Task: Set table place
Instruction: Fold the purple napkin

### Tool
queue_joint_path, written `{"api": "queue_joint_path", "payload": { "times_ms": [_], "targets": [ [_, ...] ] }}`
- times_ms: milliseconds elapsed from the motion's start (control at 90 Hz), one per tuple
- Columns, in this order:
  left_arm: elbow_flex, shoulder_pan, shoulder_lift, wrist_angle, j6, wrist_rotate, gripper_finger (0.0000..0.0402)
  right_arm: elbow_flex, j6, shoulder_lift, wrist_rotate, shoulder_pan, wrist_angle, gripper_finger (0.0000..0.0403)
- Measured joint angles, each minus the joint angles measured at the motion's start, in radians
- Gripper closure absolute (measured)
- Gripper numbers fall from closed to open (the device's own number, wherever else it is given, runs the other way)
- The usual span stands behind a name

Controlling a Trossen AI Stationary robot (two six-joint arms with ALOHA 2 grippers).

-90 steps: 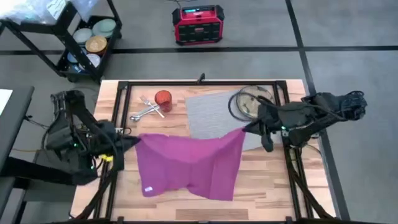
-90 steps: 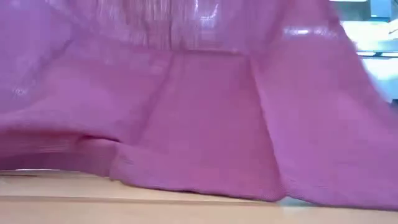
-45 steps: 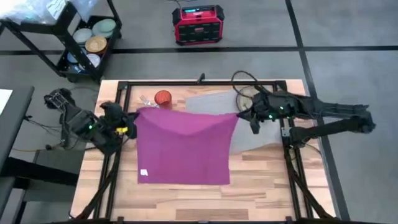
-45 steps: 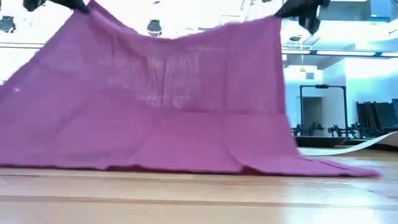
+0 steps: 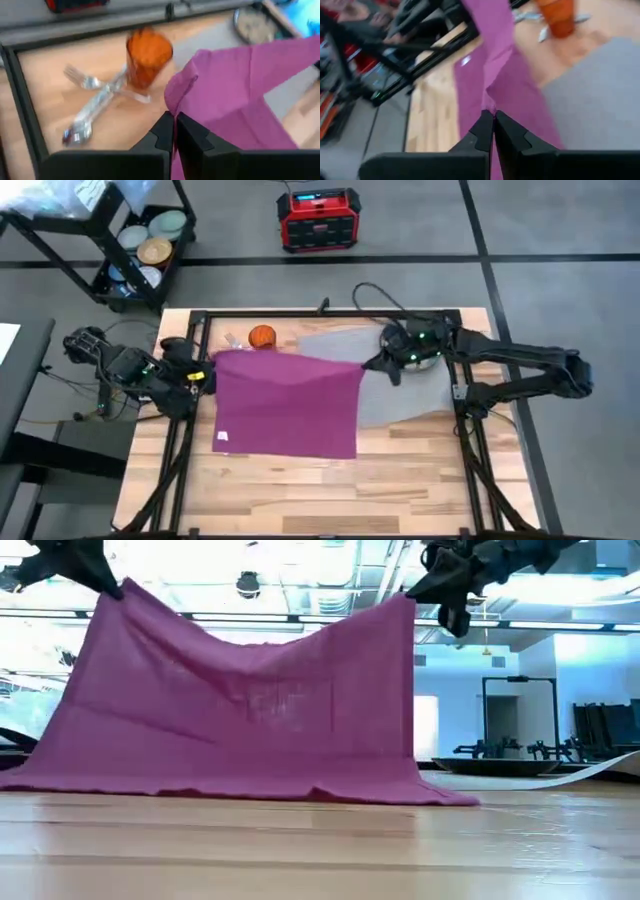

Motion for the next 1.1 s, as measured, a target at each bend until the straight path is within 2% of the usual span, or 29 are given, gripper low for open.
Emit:
{"api": "queue_joint_path", "payload": {
  "times_ms": [100,322,489,700,756,844,1100],
  "targets": [
    [0.000,-0.001,0.001,0.000,0.010,0.102,0.0401,0.000,0.011,0.038,-0.006,0.072,-0.001,0.0403],
    [-0.015,-0.017,0.035,0.061,0.063,0.242,0.0401,0.000,0.052,0.154,-0.007,0.212,0.002,0.0403],
    [-0.125,-0.039,0.054,0.175,0.063,0.421,0.0401,-0.004,0.074,0.239,-0.006,0.284,0.016,0.0403],
    [-0.286,-0.092,0.114,0.196,-0.020,0.680,0.0401,-0.119,0.235,0.304,0.014,0.331,0.222,0.0392],
    [-0.306,-0.112,0.128,0.175,-0.037,0.728,0.0395,-0.150,0.264,0.316,0.013,0.340,0.254,0.0377],
    [-0.292,-0.133,0.157,0.180,-0.042,0.711,0.0375,-0.206,0.322,0.331,0.008,0.355,0.342,0.0339],
    [-0.291,-0.170,0.156,0.291,-0.060,0.699,0.0273,-0.328,0.497,0.332,0.033,0.386,0.673,0.0184]
  ]
}}
